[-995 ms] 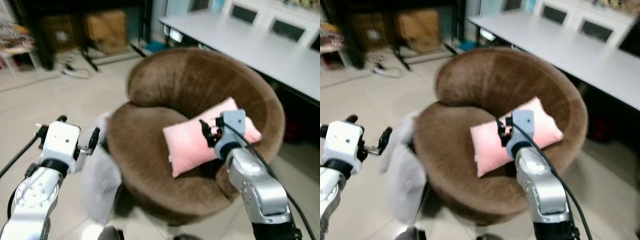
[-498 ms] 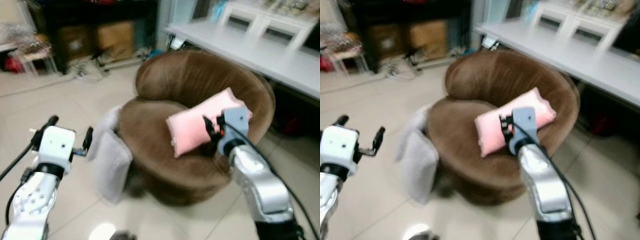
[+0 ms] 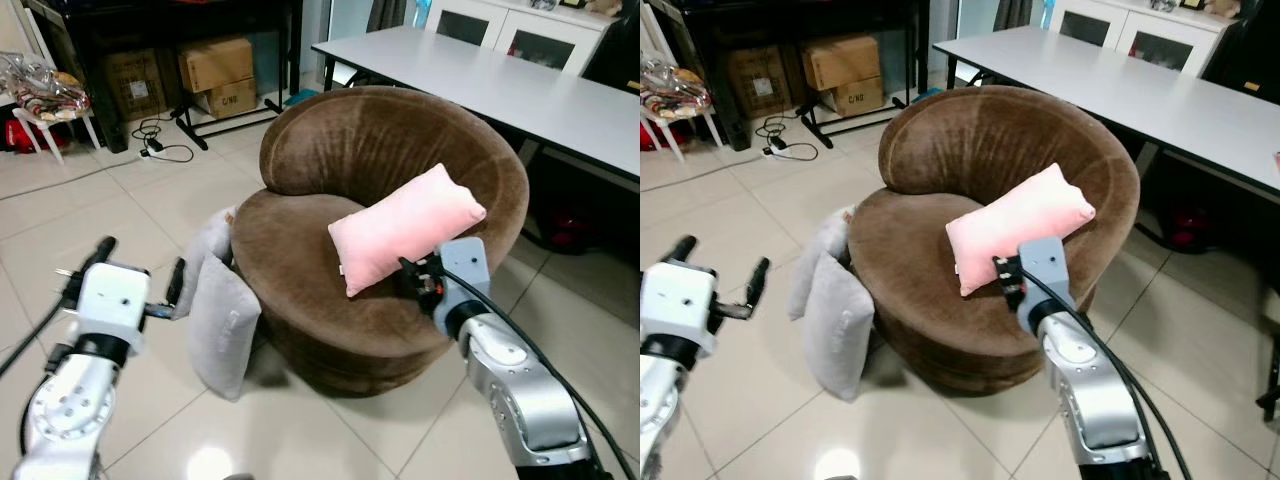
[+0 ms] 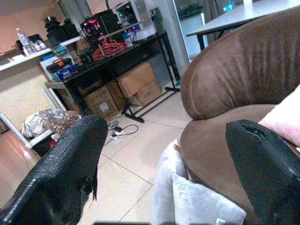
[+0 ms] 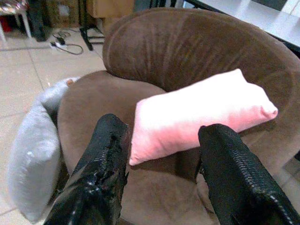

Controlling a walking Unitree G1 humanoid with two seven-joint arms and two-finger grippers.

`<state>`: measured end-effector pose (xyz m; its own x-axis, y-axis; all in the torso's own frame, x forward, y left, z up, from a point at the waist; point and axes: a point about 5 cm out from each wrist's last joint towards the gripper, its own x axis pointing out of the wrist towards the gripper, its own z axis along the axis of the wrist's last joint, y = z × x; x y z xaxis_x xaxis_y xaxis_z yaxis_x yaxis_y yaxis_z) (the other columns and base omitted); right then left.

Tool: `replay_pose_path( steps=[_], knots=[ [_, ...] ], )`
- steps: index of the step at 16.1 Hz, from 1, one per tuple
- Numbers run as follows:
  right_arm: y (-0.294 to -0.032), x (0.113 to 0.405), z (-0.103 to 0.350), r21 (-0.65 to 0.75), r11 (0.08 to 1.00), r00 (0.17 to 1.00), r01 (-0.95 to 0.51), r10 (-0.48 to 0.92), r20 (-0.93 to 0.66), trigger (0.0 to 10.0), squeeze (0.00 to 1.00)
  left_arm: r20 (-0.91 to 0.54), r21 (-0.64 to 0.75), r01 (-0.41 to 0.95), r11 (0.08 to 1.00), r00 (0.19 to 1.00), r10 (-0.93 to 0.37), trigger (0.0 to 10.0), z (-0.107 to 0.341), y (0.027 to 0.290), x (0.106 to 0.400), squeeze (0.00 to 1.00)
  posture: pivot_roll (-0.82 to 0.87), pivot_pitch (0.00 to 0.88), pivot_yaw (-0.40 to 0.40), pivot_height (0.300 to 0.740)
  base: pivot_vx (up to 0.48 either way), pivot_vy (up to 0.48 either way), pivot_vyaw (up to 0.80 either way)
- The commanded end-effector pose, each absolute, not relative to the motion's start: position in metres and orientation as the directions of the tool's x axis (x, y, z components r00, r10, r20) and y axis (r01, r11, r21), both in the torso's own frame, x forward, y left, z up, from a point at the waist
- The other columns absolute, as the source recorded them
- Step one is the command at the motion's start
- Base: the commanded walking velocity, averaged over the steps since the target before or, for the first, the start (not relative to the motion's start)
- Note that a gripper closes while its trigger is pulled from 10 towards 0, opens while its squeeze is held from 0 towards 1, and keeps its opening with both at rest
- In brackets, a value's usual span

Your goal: Move the pillow to the sofa from floor

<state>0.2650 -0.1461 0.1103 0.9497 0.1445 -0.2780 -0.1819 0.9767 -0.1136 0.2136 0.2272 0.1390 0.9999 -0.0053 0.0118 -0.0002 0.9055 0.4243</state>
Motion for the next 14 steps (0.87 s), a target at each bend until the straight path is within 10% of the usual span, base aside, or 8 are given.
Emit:
replay_pose_path(
  steps=[1,14],
  knots=[
    [-0.1468,0.2662,0.1124,-0.129,0.976,0.956,-0.177,0.138,-0.26,10.0,0.0,0.006,0.429,-0.004,0.903,1.0,0.002,10.0,0.136,0.23,0.2134,0.0,0.03,0.0,-0.044,0.74,0.0,0.345,0.0],
    [-0.1471,0.2626,0.1089,-0.103,0.978,0.948,-0.18,0.144,-0.284,10.0,0.0,0.008,0.423,-0.011,0.906,1.0,0.009,10.0,0.1338,0.2319,0.2139,0.0,0.03,0.0,-0.068,0.74,0.0,0.438,0.0]
  ],
)
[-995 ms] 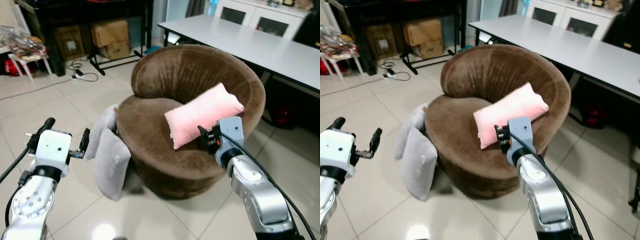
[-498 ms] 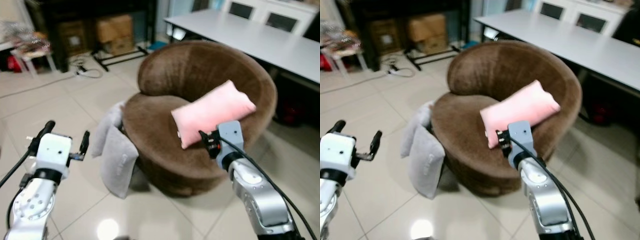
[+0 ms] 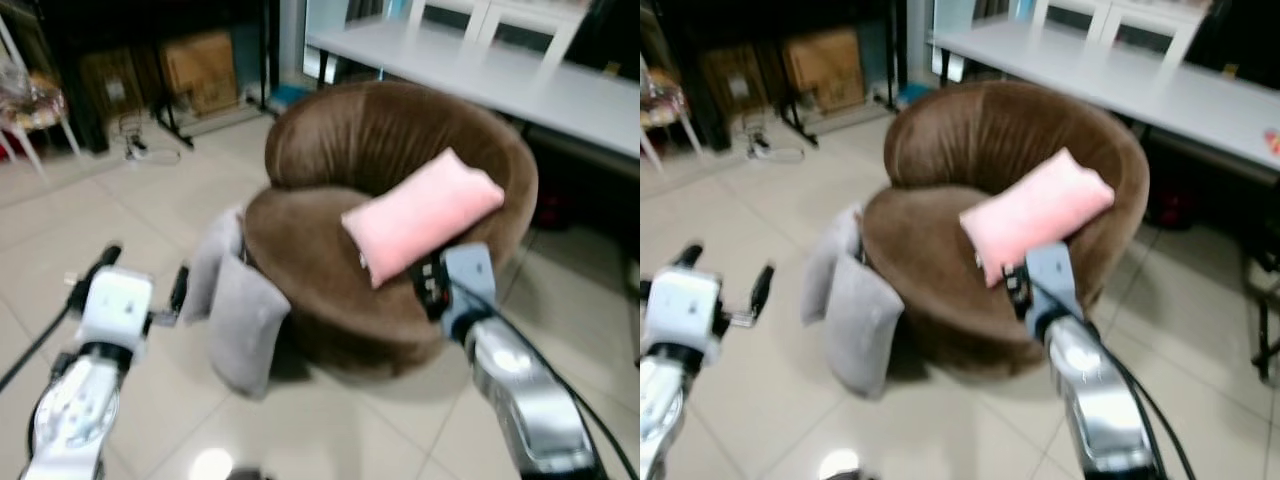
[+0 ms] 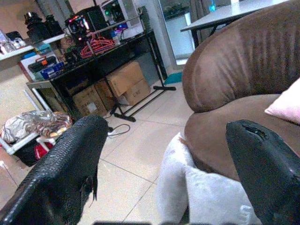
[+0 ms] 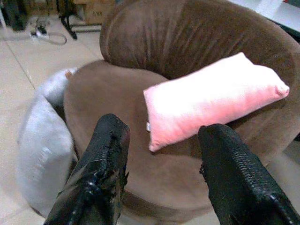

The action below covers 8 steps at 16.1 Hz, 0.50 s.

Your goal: Move the pillow to the sofa from floor

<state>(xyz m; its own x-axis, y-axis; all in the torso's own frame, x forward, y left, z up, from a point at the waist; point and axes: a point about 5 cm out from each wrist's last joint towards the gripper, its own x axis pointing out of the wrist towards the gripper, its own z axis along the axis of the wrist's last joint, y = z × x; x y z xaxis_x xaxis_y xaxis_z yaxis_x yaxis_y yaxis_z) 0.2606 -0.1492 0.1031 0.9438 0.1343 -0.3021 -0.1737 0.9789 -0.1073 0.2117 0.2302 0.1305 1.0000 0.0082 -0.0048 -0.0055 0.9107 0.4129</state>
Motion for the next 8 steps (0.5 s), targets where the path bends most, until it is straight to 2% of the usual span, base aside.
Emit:
replay_pose_path(
  steps=[1,8],
  knots=[
    [-0.1474,0.2626,0.1089,-0.099,0.979,0.947,-0.179,0.144,-0.286,10.0,0.0,0.005,0.423,-0.013,0.906,1.0,0.012,10.0,0.1327,0.2323,0.2134,0.0,0.03,0.0,-0.07,0.74,0.0,0.48,0.0],
    [-0.1462,0.2606,0.1097,-0.081,0.98,0.949,-0.181,0.152,-0.276,10.0,0.0,-0.004,0.422,-0.018,0.906,1.0,0.022,10.0,0.1293,0.2312,0.2132,0.0,0.02,0.0,-0.077,0.74,0.0,0.48,0.0]
  ],
)
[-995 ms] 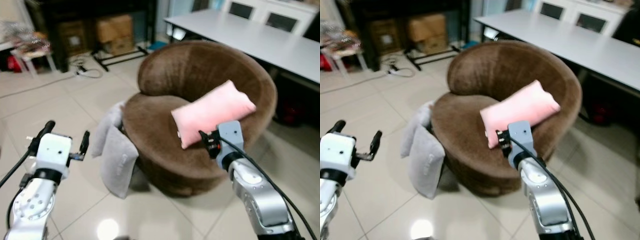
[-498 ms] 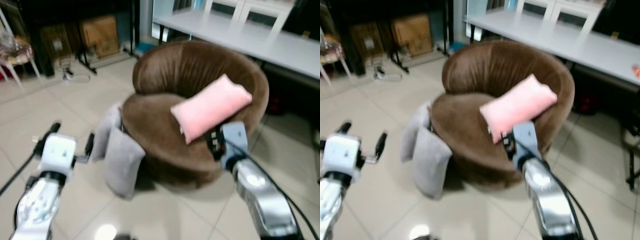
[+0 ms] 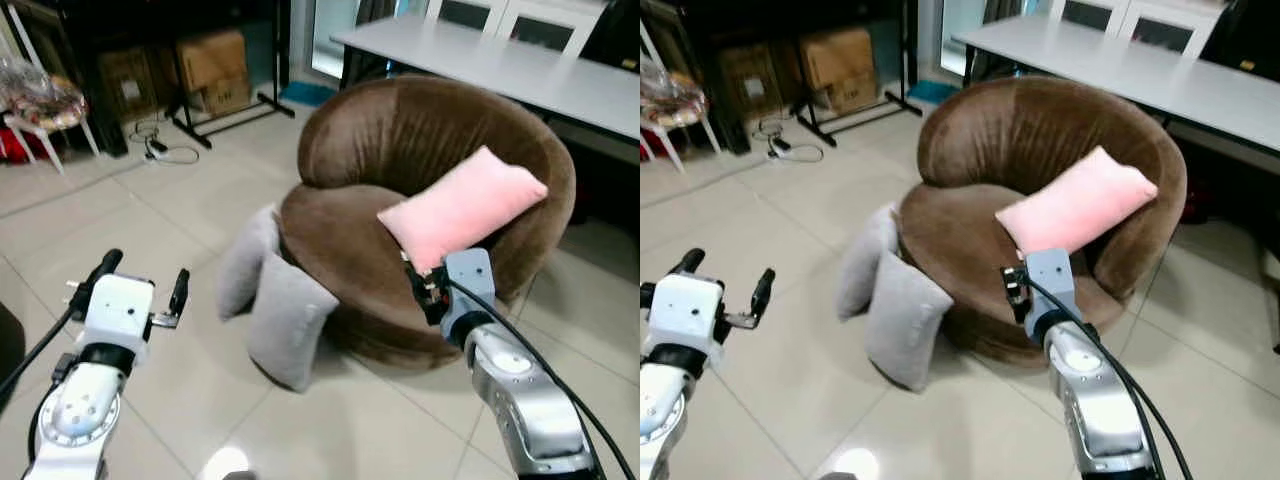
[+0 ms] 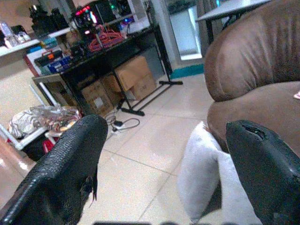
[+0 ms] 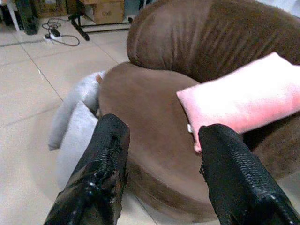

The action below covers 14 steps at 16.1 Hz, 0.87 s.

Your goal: Move the pillow to the sofa from floor

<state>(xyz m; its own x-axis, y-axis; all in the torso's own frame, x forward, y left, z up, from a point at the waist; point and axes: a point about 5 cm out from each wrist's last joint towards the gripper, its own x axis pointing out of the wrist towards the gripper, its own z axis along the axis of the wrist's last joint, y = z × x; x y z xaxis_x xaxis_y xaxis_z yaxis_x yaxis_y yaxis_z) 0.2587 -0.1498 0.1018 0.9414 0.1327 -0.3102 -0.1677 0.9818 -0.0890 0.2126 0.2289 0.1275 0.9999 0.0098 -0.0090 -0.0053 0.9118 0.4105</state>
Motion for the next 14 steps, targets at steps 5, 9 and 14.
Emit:
replay_pose_path(
  steps=[5,9,14],
  knots=[
    [-0.1452,0.2604,0.1118,-0.09,0.975,0.948,-0.202,0.172,-0.268,10.0,0.0,0.02,0.362,-0.021,0.932,1.0,0.014,10.0,0.1328,0.2286,0.2173,0.0,0.02,0.0,-0.079,0.74,0.0,0.096,0.0],
    [-0.1423,0.263,0.1124,-0.084,0.977,0.949,-0.195,0.166,-0.27,10.0,0.0,0.007,0.343,-0.002,0.939,1.0,0.0,10.0,0.1325,0.2274,0.2187,0.0,0.02,0.0,-0.083,0.74,0.228,0.0,0.75],
    [-0.145,0.265,0.1119,-0.095,0.984,0.955,-0.152,0.121,-0.272,10.0,0.0,-0.008,0.345,0.004,0.939,1.0,-0.001,10.0,0.1312,0.2278,0.2209,0.0,0.01,0.0,-0.081,0.74,0.329,0.0,0.0]
  ],
)
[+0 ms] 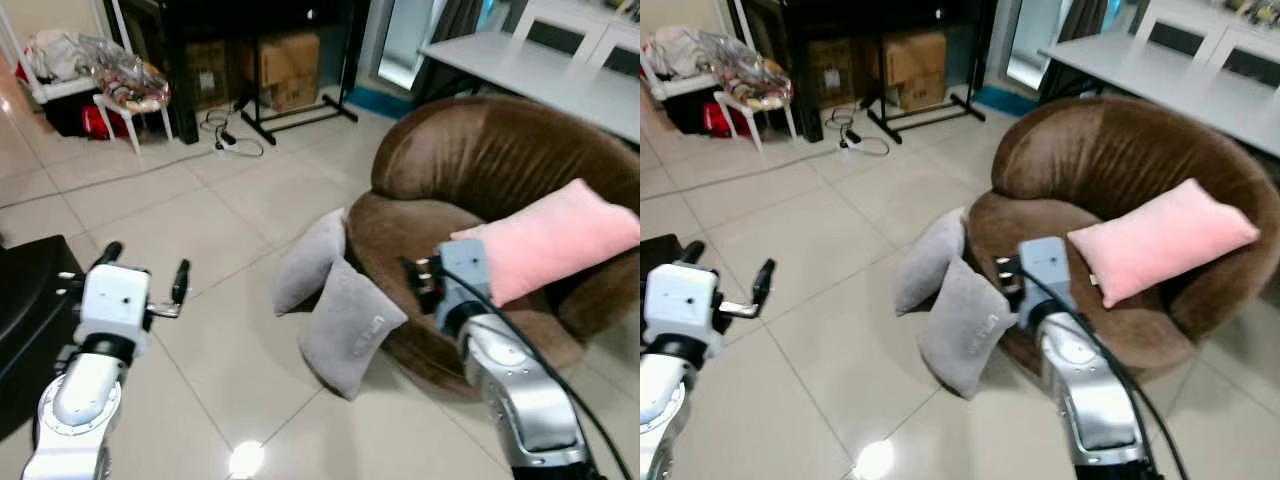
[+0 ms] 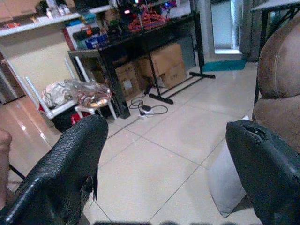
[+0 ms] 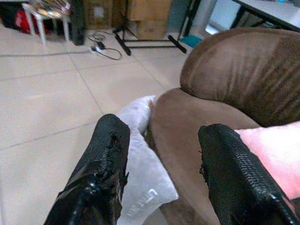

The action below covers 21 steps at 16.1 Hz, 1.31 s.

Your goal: Move the pillow to the sofa from floor

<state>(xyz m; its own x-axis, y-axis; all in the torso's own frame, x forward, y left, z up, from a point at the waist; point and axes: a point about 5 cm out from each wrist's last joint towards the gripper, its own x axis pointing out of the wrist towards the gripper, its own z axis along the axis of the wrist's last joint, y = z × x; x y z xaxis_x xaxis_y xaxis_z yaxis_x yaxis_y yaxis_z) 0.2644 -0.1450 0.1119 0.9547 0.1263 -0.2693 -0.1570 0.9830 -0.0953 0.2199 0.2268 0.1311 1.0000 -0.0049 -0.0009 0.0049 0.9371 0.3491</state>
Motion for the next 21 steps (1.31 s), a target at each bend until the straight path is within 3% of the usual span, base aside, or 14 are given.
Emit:
replay_pose_path(
  steps=[1,21],
  knots=[
    [-0.1444,0.2663,0.1136,-0.098,0.984,0.957,-0.148,0.117,-0.267,10.0,0.0,-0.009,0.343,0.009,0.939,1.0,-0.006,10.0,0.1315,0.2273,0.222,0.0,0.01,0.0,-0.081,0.74,0.334,0.0,0.0],
    [-0.141,0.2677,0.1096,-0.133,0.984,0.96,-0.121,0.082,-0.268,10.0,0.0,-0.014,0.347,0.028,0.937,1.0,-0.025,10.0,0.1273,0.222,0.2216,0.0,0.02,0.0,-0.087,0.74,0.349,0.0,0.0]
  ],
)
